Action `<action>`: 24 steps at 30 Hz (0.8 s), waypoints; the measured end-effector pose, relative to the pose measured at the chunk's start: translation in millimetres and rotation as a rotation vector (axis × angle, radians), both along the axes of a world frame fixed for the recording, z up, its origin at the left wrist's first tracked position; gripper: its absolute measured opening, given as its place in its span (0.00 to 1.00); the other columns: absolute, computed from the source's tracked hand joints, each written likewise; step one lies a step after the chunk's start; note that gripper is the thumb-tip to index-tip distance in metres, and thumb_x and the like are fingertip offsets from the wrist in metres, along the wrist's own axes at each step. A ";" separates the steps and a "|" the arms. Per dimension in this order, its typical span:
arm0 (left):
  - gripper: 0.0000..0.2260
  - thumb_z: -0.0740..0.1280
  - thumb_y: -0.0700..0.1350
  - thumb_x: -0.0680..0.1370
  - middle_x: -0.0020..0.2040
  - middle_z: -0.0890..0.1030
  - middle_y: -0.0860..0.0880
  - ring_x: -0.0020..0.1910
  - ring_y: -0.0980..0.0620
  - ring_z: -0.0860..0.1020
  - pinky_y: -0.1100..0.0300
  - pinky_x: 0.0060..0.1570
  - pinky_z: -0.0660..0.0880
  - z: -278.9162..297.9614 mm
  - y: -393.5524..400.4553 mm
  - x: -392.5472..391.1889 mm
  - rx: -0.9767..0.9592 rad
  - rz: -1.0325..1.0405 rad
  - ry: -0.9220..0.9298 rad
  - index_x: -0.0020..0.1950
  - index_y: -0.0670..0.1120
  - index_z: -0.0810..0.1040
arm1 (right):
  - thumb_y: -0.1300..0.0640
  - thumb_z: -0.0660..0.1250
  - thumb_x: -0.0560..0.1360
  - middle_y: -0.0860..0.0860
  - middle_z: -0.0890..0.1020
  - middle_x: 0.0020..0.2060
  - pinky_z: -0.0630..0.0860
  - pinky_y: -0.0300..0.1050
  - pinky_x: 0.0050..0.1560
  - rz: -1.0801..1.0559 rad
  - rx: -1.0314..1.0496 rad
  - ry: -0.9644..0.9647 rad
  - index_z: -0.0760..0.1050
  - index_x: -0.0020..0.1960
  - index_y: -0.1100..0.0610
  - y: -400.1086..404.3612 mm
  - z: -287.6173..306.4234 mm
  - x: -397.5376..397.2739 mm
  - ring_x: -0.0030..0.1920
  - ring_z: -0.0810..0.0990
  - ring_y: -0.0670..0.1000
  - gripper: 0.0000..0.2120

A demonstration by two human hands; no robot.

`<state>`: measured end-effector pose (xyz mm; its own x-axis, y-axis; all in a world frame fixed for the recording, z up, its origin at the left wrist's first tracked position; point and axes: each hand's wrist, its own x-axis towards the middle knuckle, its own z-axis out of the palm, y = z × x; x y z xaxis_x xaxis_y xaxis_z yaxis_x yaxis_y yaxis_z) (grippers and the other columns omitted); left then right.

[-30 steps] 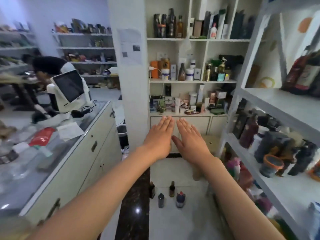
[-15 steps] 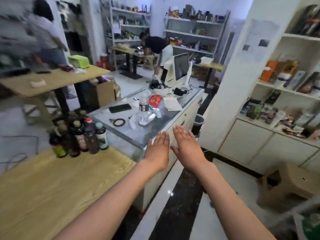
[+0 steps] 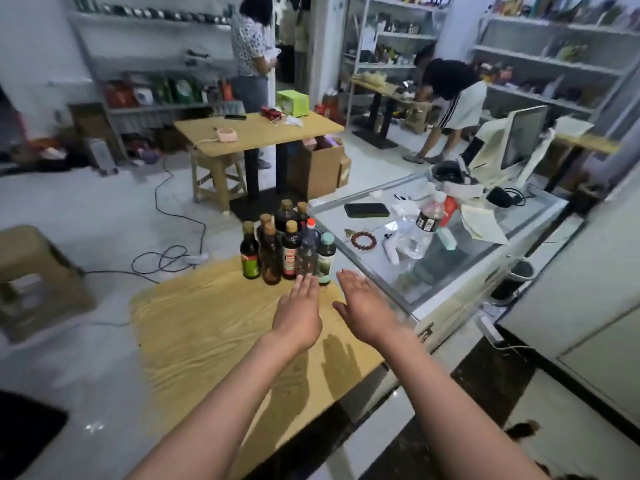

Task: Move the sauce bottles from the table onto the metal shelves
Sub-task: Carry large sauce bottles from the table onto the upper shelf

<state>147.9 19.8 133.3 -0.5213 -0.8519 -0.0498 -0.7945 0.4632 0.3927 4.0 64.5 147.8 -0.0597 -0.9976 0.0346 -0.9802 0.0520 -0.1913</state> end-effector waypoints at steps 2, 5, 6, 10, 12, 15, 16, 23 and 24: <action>0.32 0.54 0.33 0.77 0.80 0.46 0.47 0.79 0.51 0.44 0.51 0.76 0.52 -9.0 -17.6 9.4 0.020 0.037 0.023 0.80 0.44 0.46 | 0.50 0.60 0.82 0.55 0.59 0.78 0.54 0.48 0.78 0.013 0.002 -0.035 0.55 0.79 0.58 -23.4 -7.6 6.5 0.79 0.56 0.52 0.30; 0.31 0.54 0.34 0.77 0.80 0.48 0.47 0.79 0.50 0.47 0.51 0.76 0.52 -22.2 -48.0 17.0 0.066 0.109 0.049 0.80 0.44 0.48 | 0.52 0.61 0.81 0.54 0.67 0.76 0.64 0.47 0.71 0.019 0.006 -0.102 0.60 0.78 0.56 -60.1 -21.1 12.9 0.75 0.64 0.53 0.27; 0.31 0.55 0.34 0.77 0.80 0.50 0.47 0.79 0.50 0.48 0.52 0.76 0.53 -26.3 -56.9 18.4 0.087 0.131 0.065 0.80 0.43 0.50 | 0.53 0.62 0.81 0.53 0.70 0.73 0.69 0.48 0.66 0.010 0.002 -0.135 0.63 0.77 0.55 -71.0 -24.3 13.7 0.72 0.69 0.54 0.25; 0.29 0.58 0.34 0.76 0.77 0.61 0.45 0.76 0.47 0.59 0.51 0.73 0.61 -45.4 -108.5 14.5 0.124 0.241 0.102 0.77 0.44 0.58 | 0.55 0.62 0.79 0.54 0.81 0.60 0.75 0.50 0.48 0.016 0.009 -0.262 0.71 0.67 0.53 -129.3 -37.9 7.8 0.57 0.79 0.60 0.16; 0.25 0.58 0.34 0.75 0.71 0.69 0.44 0.70 0.44 0.67 0.50 0.67 0.68 -49.5 -135.1 13.4 0.129 0.306 0.129 0.72 0.44 0.65 | 0.56 0.62 0.79 0.54 0.82 0.56 0.74 0.49 0.44 0.028 -0.002 -0.331 0.72 0.65 0.52 -155.9 -38.5 7.6 0.55 0.80 0.60 0.14; 0.15 0.58 0.35 0.77 0.62 0.76 0.42 0.60 0.41 0.74 0.52 0.56 0.73 -43.4 -182.9 -1.3 0.179 0.479 0.270 0.63 0.43 0.73 | 0.56 0.63 0.79 0.55 0.82 0.57 0.76 0.51 0.50 0.073 0.013 -0.428 0.73 0.66 0.54 -205.4 -42.5 2.9 0.58 0.79 0.59 0.15; 0.12 0.59 0.36 0.78 0.60 0.77 0.41 0.59 0.41 0.75 0.54 0.53 0.72 -39.6 -196.9 -5.8 0.224 0.562 0.343 0.60 0.43 0.74 | 0.56 0.63 0.79 0.55 0.82 0.58 0.75 0.51 0.51 0.082 0.016 -0.457 0.73 0.66 0.54 -218.8 -43.1 2.8 0.58 0.79 0.59 0.16; 0.26 0.67 0.38 0.77 0.72 0.68 0.42 0.69 0.43 0.69 0.60 0.58 0.67 -62.6 -296.8 -1.7 0.337 1.004 0.593 0.73 0.42 0.63 | 0.57 0.63 0.80 0.55 0.78 0.64 0.76 0.53 0.57 0.161 -0.012 -0.554 0.74 0.67 0.58 -310.0 -61.1 8.7 0.61 0.78 0.59 0.16; 0.29 0.68 0.37 0.76 0.73 0.67 0.42 0.70 0.44 0.68 0.59 0.60 0.66 -66.9 -306.0 0.9 0.332 1.005 0.587 0.75 0.42 0.61 | 0.57 0.62 0.81 0.56 0.79 0.63 0.76 0.53 0.57 0.155 -0.020 -0.558 0.75 0.66 0.59 -317.6 -64.0 10.7 0.60 0.78 0.59 0.15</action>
